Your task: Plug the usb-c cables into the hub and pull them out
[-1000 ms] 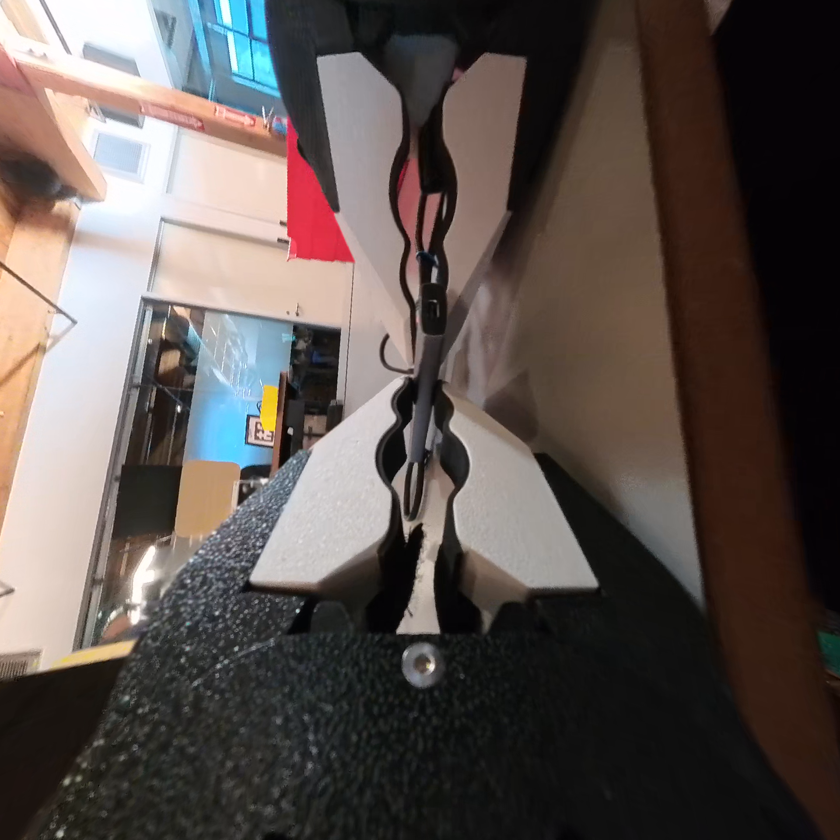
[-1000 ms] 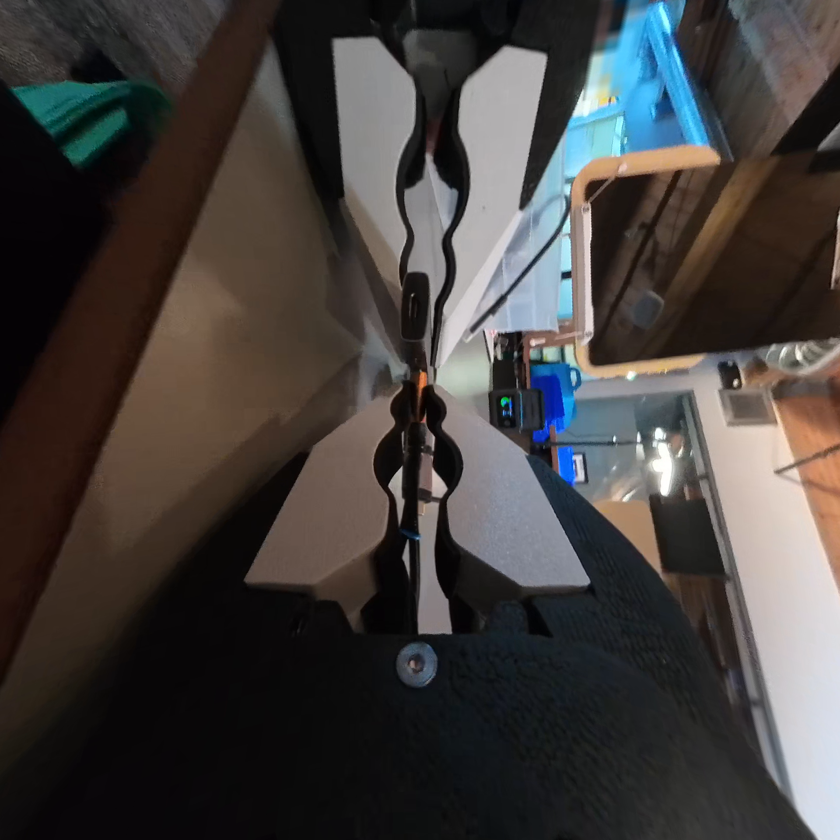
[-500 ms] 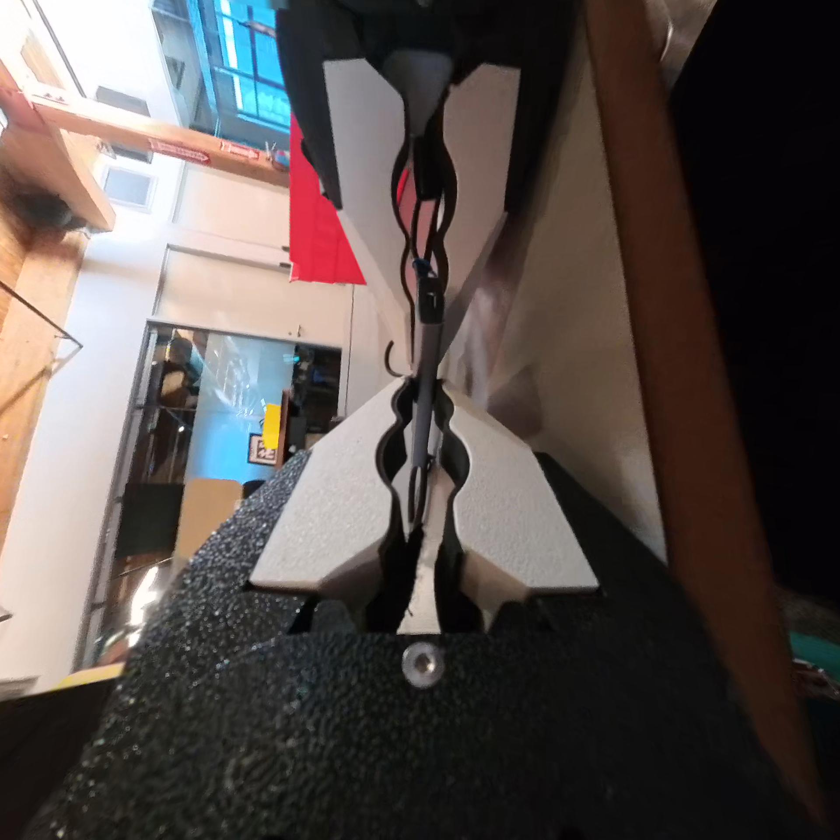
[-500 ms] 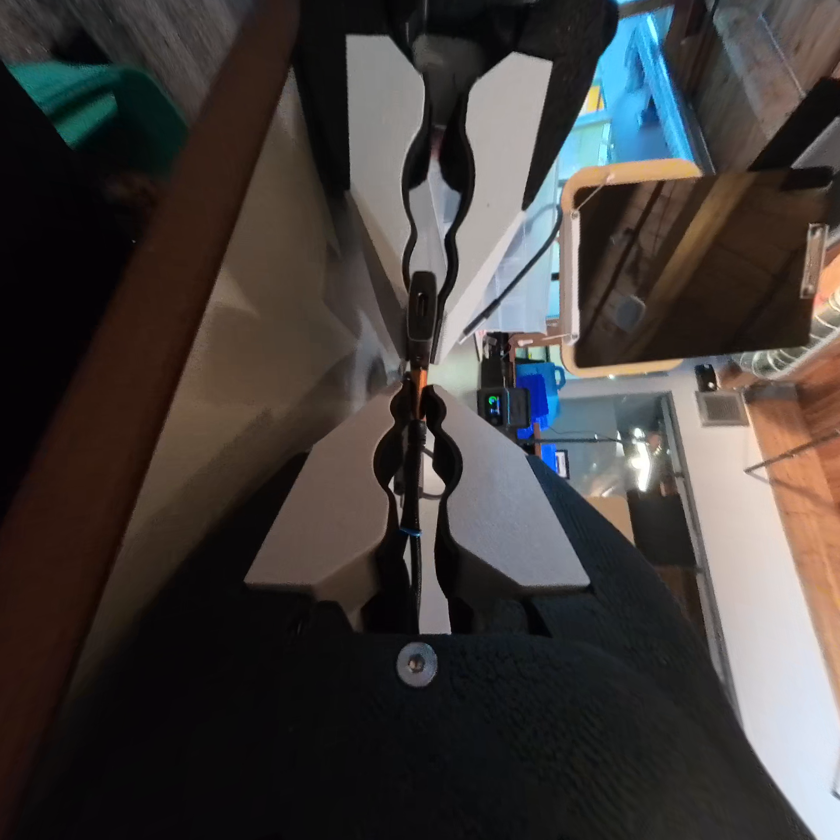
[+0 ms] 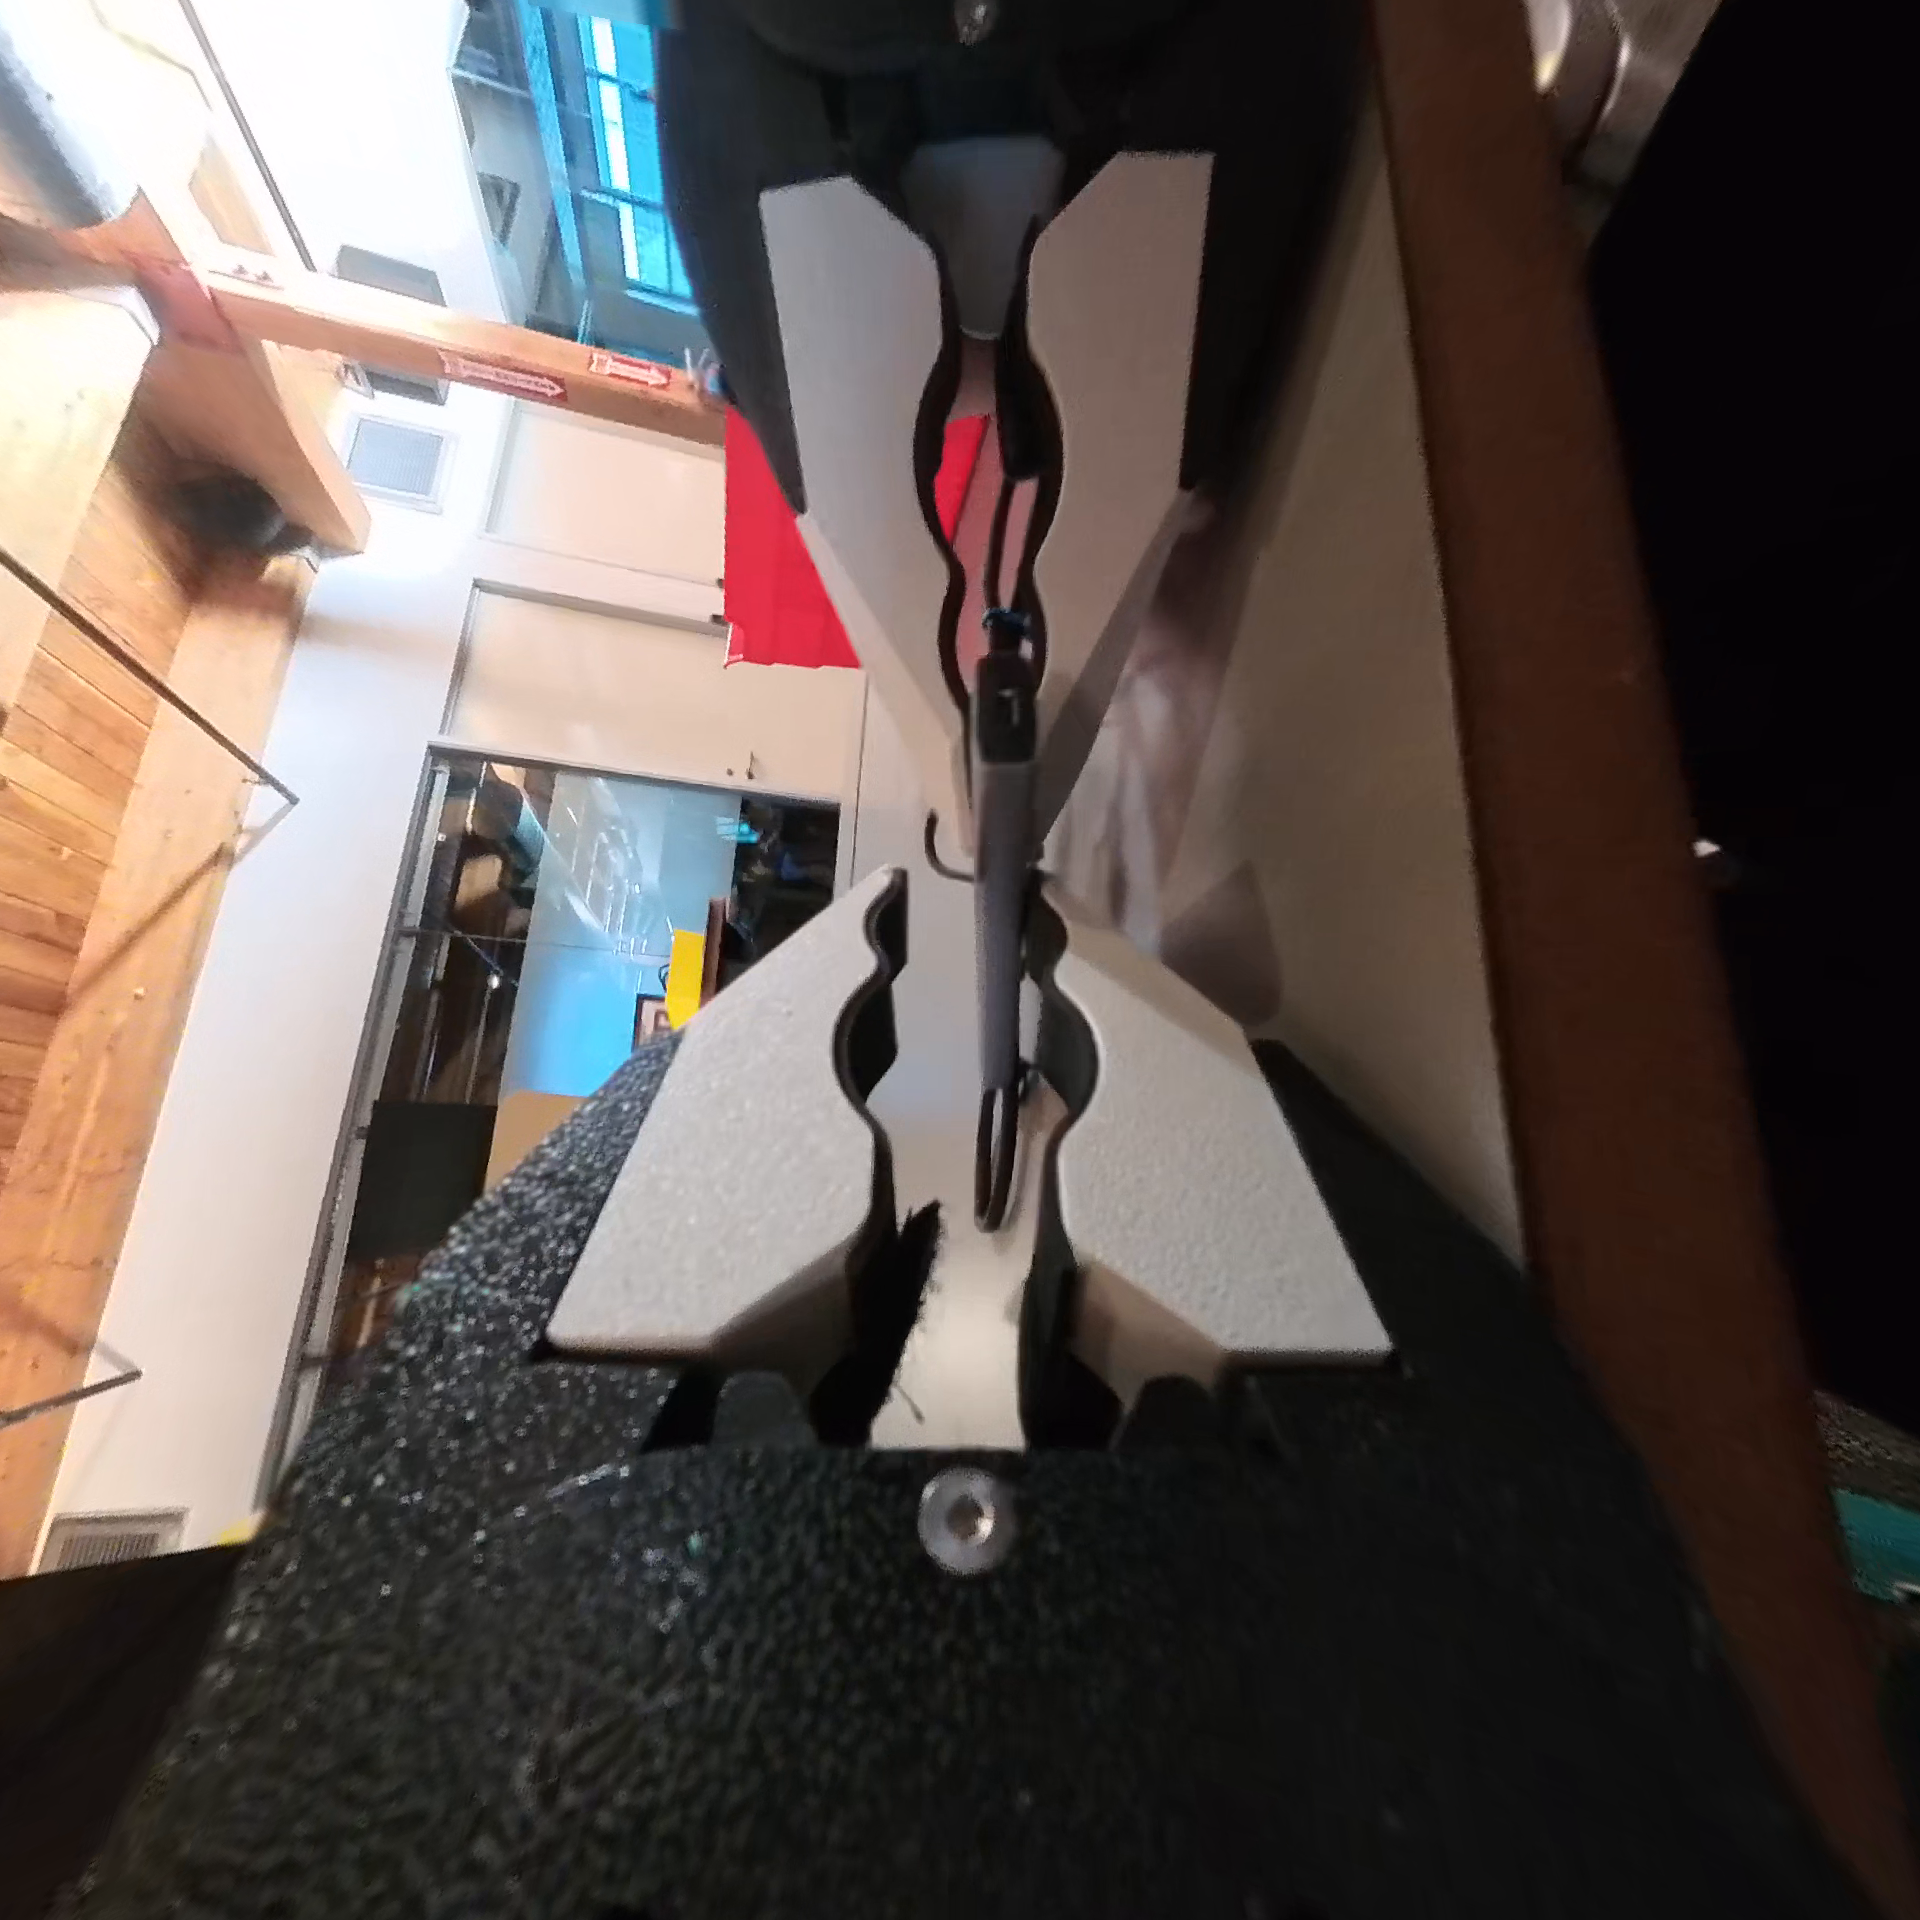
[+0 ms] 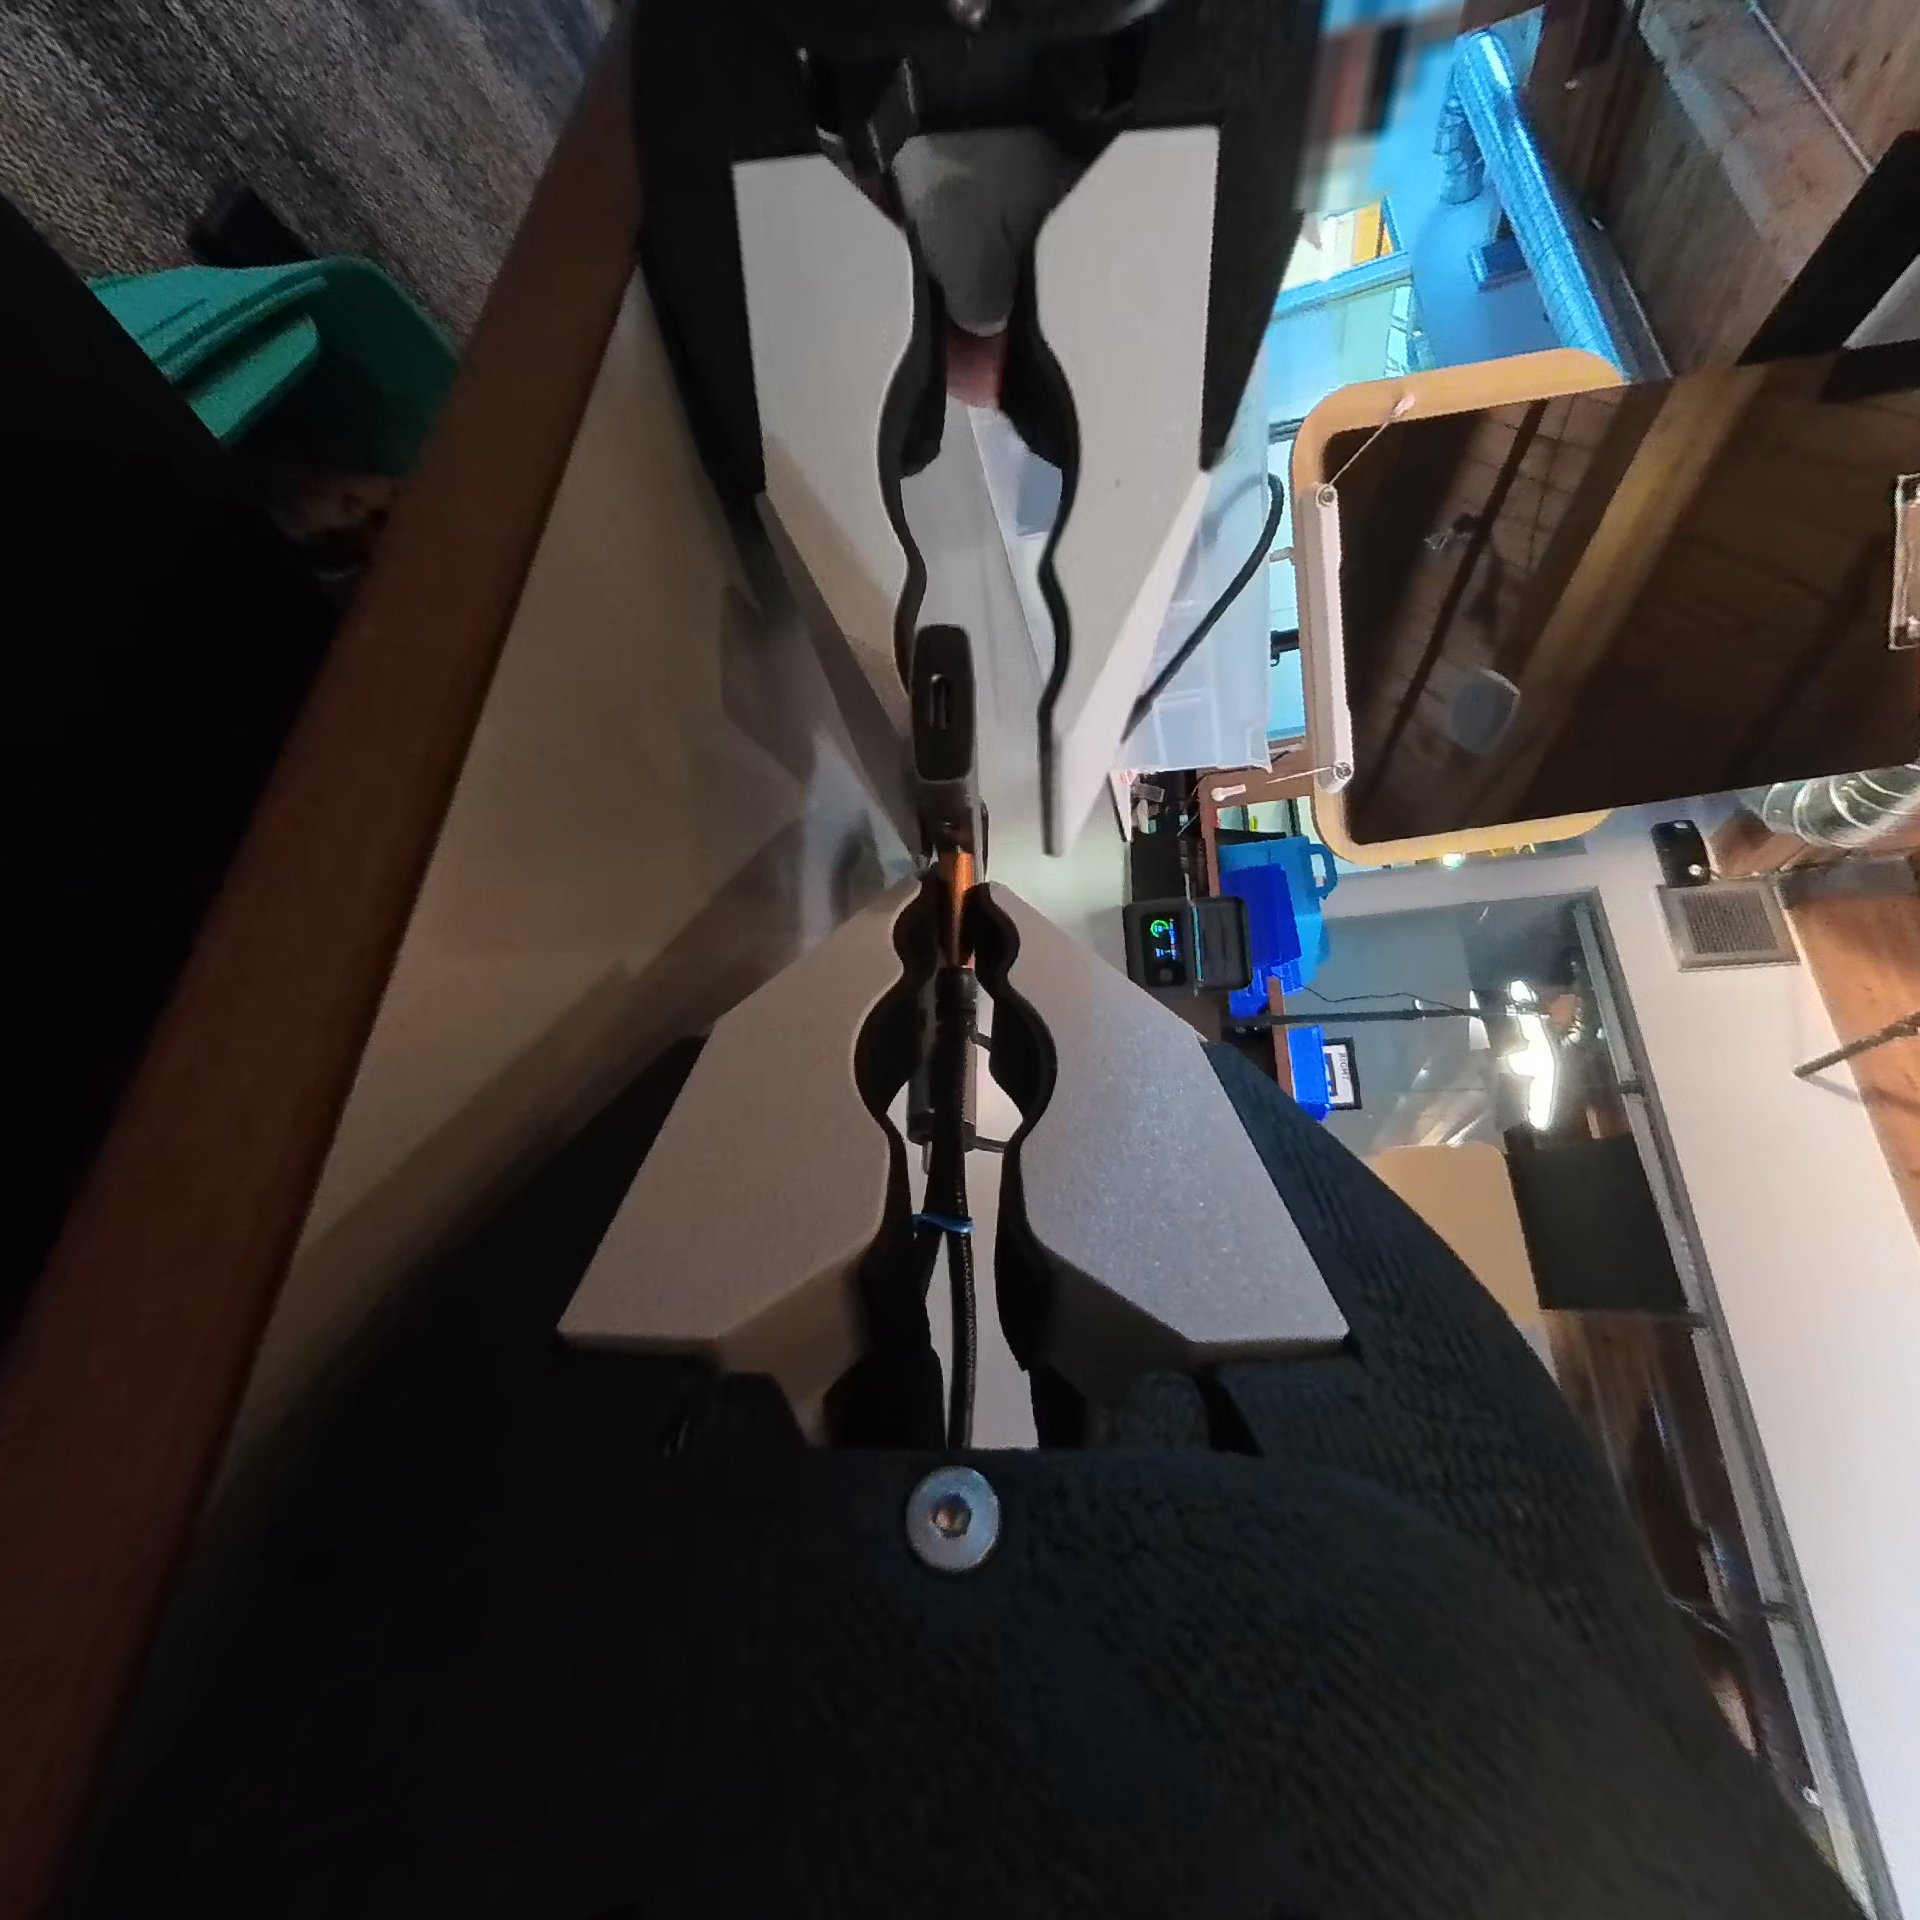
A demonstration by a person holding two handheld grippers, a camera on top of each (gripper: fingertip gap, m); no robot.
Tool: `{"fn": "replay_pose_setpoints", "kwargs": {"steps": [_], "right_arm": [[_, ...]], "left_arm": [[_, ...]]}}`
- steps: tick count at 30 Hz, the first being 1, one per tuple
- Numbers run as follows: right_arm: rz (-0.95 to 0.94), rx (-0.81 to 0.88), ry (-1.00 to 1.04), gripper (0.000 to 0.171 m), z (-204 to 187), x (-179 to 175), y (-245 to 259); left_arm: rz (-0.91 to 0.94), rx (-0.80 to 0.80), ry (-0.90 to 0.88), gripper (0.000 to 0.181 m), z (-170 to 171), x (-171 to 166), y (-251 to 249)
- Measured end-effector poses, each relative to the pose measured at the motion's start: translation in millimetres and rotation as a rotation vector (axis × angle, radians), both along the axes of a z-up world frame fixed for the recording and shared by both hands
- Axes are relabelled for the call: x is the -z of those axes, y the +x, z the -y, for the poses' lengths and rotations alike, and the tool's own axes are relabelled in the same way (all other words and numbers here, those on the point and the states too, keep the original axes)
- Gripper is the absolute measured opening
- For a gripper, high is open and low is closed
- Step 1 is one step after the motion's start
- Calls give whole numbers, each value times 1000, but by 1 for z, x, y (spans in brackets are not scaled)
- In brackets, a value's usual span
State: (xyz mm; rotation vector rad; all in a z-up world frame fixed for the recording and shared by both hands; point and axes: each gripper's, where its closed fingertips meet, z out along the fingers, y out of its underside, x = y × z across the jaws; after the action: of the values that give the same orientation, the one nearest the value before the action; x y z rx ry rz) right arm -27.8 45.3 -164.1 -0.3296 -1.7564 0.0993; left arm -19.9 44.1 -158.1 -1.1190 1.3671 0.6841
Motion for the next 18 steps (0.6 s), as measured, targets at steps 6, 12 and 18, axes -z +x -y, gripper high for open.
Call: {"fn": "replay_pose_setpoints", "kwargs": {"steps": [6,12,18], "right_arm": [[-11,-5,25,4,1,0,-1],[-17,-7,3,8,1,-1,-2],[8,-24,-19,5,2,2,-1]], "left_arm": [[-13,16,-42,8,2,5,4],[-20,6,-48,8,2,6,4],[-12,21,-66,8,3,7,4]]}}
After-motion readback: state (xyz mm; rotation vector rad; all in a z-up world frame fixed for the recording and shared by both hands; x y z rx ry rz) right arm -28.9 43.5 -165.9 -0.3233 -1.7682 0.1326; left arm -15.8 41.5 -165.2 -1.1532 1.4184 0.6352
